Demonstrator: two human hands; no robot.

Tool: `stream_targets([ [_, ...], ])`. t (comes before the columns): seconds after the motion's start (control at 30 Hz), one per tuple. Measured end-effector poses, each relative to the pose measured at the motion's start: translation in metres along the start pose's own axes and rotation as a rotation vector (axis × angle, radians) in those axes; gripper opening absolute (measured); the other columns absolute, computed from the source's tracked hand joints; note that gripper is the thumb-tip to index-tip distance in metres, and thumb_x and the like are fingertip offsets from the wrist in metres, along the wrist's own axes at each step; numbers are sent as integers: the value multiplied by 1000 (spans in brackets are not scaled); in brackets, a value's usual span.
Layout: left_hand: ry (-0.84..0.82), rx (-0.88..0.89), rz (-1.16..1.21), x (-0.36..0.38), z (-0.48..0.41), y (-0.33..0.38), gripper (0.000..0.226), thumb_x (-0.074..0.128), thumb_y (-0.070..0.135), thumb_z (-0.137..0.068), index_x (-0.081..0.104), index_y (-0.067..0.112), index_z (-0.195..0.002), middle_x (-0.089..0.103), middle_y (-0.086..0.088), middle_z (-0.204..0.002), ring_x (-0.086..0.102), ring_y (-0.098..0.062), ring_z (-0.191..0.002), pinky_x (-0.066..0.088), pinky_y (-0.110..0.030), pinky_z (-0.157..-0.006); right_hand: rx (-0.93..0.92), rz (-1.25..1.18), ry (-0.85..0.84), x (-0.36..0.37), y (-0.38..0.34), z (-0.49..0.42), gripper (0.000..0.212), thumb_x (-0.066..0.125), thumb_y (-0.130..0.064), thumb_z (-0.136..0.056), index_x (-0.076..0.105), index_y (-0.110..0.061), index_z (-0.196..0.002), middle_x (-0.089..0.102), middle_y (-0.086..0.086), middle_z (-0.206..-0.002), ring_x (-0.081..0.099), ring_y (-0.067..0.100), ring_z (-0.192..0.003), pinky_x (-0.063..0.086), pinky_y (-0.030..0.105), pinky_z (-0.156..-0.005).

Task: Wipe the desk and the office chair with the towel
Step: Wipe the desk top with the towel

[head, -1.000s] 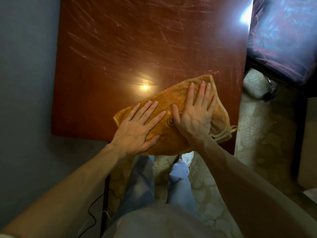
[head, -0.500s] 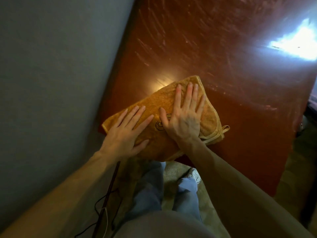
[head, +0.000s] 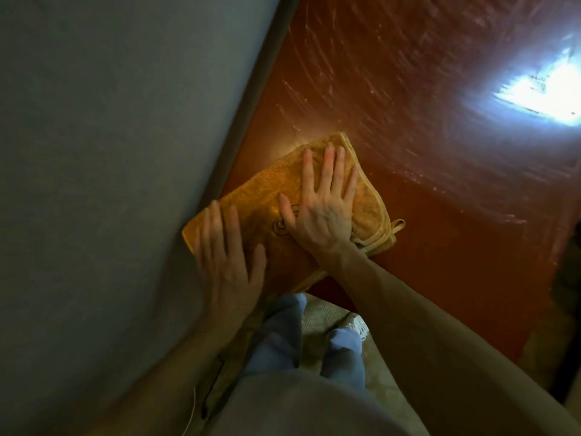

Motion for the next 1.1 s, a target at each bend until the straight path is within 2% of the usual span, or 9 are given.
stream_targets([
  [0.13,-61,-360,56,12,2,31,76,36,53,-106,31,-1,-158,23,-31,-164,24,-44,-153,19,-61,-123,-349,61,-2,-13,-4,-15,77,35,-60,-103,24,-12,-163,20,26,-168,13,40,-158,12,60,-127],
  [0.27,-55,-405,-37,23,-11,33,84,25,64,-105,25,2,-161,21,-27,-166,19,-41,-156,12,-59,-125,-566,48,-143,-7,7,-17,71,28,-57,-107,16,-18,-166,15,16,-172,8,32,-160,10,52,-129],
  [0.47,-31,-190,-165,29,-26,28,90,28,69,-102,23,1,-161,21,-29,-165,20,-43,-155,15,-60,-124,-368,-47,-70,-3,24,-4,69,33,-58,-107,20,-25,-165,19,12,-171,11,29,-160,12,52,-129],
  [0.7,-139,458,-253,22,-106,20,97,17,78,-96,15,9,-164,9,-21,-171,6,-32,-159,9,-53,-128,178,-93,-25,0,30,54,71,30,-57,-105,19,-21,-165,15,15,-172,7,30,-160,9,53,-129],
  [0.77,-175,557,-264,20,-116,20,94,15,76,-98,15,9,-164,6,-19,-172,2,-30,-160,7,-54,-128,234,-106,-29,-1,25,58,72,29,-55,-106,18,-17,-165,10,19,-171,4,34,-160,6,55,-129],
  [0.83,-109,451,-235,13,-110,20,85,19,68,-102,15,9,-164,7,-19,-172,3,-31,-160,2,-54,-129,76,-117,-13,-6,24,54,70,35,-51,-107,23,-12,-164,13,24,-170,7,38,-159,8,60,-128],
  [0.97,16,-69,-18,13,-85,33,82,26,56,-104,20,-4,-160,14,-26,-169,9,-37,-158,6,-57,-127,-483,-44,-8,-15,31,42,61,37,-44,-110,34,-10,-161,24,22,-168,17,36,-158,15,56,-128],
  [1.03,9,-129,-61,20,-90,45,86,22,59,-104,16,-6,-160,12,-28,-168,8,-39,-158,9,-59,-126,-536,-18,-58,-11,42,38,63,32,-47,-110,30,-12,-162,23,19,-169,16,35,-158,13,52,-129],
  [1.1,11,-62,-142,26,-105,53,88,20,62,-104,12,-5,-161,10,-28,-169,8,-39,-158,9,-58,-127,-475,-49,-61,-8,47,39,65,32,-50,-109,26,-14,-164,23,17,-169,15,33,-159,14,51,-129],
])
Point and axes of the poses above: each hand's wrist, its own z-axis away from the middle knuckle, its own x-axis out of the palm, y = z × x, the point moved 6 cm from there along -z, towards the middle knuckle
